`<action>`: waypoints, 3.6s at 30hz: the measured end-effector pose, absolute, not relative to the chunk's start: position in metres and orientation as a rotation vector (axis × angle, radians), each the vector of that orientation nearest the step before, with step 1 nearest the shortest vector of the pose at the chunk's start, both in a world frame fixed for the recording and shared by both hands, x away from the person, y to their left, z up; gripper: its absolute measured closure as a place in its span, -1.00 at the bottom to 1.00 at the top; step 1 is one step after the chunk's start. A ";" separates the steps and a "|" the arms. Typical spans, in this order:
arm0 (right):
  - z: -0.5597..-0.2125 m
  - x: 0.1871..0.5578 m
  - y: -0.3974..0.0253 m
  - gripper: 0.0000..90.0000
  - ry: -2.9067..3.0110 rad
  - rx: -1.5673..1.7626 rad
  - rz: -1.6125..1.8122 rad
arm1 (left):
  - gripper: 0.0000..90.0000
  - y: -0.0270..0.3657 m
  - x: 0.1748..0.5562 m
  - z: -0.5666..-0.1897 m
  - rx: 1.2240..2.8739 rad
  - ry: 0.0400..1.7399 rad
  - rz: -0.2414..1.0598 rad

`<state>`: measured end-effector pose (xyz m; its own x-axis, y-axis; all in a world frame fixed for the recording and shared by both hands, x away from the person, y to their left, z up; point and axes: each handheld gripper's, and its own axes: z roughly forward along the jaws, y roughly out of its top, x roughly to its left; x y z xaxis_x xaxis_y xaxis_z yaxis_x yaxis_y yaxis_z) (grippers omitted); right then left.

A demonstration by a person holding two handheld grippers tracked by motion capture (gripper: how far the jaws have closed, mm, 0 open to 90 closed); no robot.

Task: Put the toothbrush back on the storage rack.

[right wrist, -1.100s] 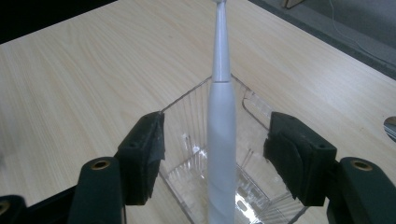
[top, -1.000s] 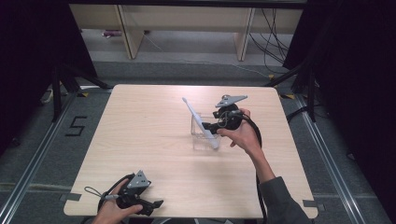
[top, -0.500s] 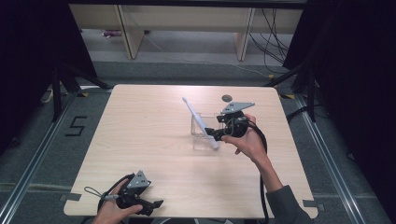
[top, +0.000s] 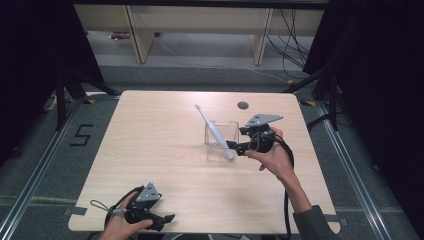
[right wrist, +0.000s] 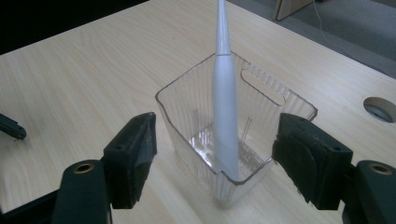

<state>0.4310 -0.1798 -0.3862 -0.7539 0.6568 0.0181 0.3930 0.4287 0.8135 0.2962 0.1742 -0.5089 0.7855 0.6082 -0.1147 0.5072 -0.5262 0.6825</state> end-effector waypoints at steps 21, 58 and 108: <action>-0.404 0.393 -0.216 -0.40 2.344 0.946 1.218 | -0.67 0.175 0.297 -0.508 2.257 0.810 0.182; -0.456 0.335 -0.254 -0.47 2.308 1.102 1.253 | -0.67 0.174 0.296 -0.509 2.259 0.809 0.186; -0.477 0.290 -0.270 -0.55 2.366 1.127 1.063 | -0.67 0.175 0.296 -0.509 2.261 0.811 0.187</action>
<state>0.2895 -0.2695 -0.4771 -0.6413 0.7665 0.0338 0.5345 0.4147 0.7365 0.2958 0.1745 -0.5090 0.7918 0.6029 -0.0978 0.4991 -0.5464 0.6726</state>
